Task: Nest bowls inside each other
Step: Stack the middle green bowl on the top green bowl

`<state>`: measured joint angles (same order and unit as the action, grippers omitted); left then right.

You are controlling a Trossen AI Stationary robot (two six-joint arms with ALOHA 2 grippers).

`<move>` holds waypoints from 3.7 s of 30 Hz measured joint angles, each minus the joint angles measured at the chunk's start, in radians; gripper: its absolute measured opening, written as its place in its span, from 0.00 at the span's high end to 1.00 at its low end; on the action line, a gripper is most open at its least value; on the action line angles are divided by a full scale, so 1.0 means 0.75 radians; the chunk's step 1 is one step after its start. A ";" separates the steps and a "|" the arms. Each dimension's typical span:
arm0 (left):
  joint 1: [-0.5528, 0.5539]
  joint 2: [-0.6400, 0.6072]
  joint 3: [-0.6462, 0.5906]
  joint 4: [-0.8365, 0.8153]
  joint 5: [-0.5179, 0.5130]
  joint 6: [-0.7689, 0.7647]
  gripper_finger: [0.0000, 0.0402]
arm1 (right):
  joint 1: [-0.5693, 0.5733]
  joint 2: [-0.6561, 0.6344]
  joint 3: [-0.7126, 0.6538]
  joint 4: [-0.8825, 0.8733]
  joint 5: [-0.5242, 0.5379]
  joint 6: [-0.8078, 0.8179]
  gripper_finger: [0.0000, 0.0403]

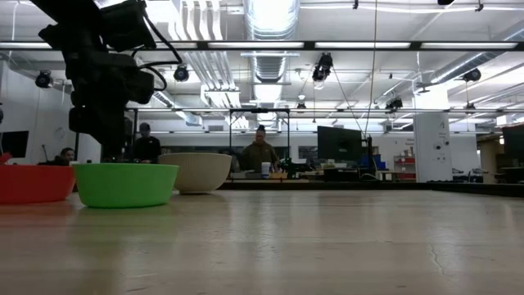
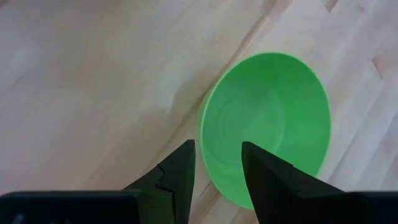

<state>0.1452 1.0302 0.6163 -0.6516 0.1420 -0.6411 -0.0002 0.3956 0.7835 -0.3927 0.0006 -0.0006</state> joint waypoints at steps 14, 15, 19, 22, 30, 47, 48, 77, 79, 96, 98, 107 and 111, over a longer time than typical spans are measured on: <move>-0.038 0.056 0.000 0.093 0.014 -0.041 0.66 | 0.000 0.000 0.000 0.000 0.000 0.000 0.92; -0.038 0.067 0.000 0.103 0.013 -0.040 0.66 | 0.000 0.000 0.000 0.000 0.000 0.000 0.92; -0.039 0.119 0.000 0.126 0.013 -0.039 0.66 | 0.000 0.000 0.000 0.000 0.000 0.000 0.92; -0.039 0.157 0.000 0.131 0.013 -0.030 0.66 | 0.000 0.000 0.000 0.000 0.000 0.000 0.92; -0.040 0.227 0.000 0.137 0.028 -0.024 0.66 | 0.000 0.000 0.000 0.000 0.000 0.000 0.92; -0.038 0.158 0.075 -0.044 -0.084 -0.025 0.66 | 0.000 0.000 0.000 0.000 0.000 0.000 0.92; -0.038 0.158 0.075 -0.055 -0.099 -0.035 0.66 | 0.000 0.000 0.000 0.000 0.000 0.000 0.92; -0.041 0.158 0.020 -0.013 -0.033 -0.134 0.66 | 0.000 0.000 0.000 0.000 0.000 0.000 0.92; -0.041 0.158 0.020 -0.009 -0.031 -0.134 0.66 | 0.000 0.000 0.000 0.000 0.000 0.000 0.92; -0.042 0.251 -0.038 0.142 0.119 -0.134 0.66 | 0.000 0.000 0.000 0.000 0.000 0.000 0.92; -0.042 0.259 -0.039 0.153 0.134 -0.134 0.66 | 0.000 0.000 0.000 0.000 0.000 0.000 0.92; -0.042 0.273 -0.039 0.162 0.147 -0.134 0.73 | 0.000 0.000 0.000 0.000 0.000 0.000 0.92; -0.042 0.273 -0.039 0.161 0.141 -0.134 0.87 | 0.000 0.000 0.000 0.000 0.000 0.000 0.92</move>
<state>0.1135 1.2350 0.5873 -0.5307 0.2478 -0.7414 -0.0002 0.3956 0.7834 -0.3927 0.0006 -0.0006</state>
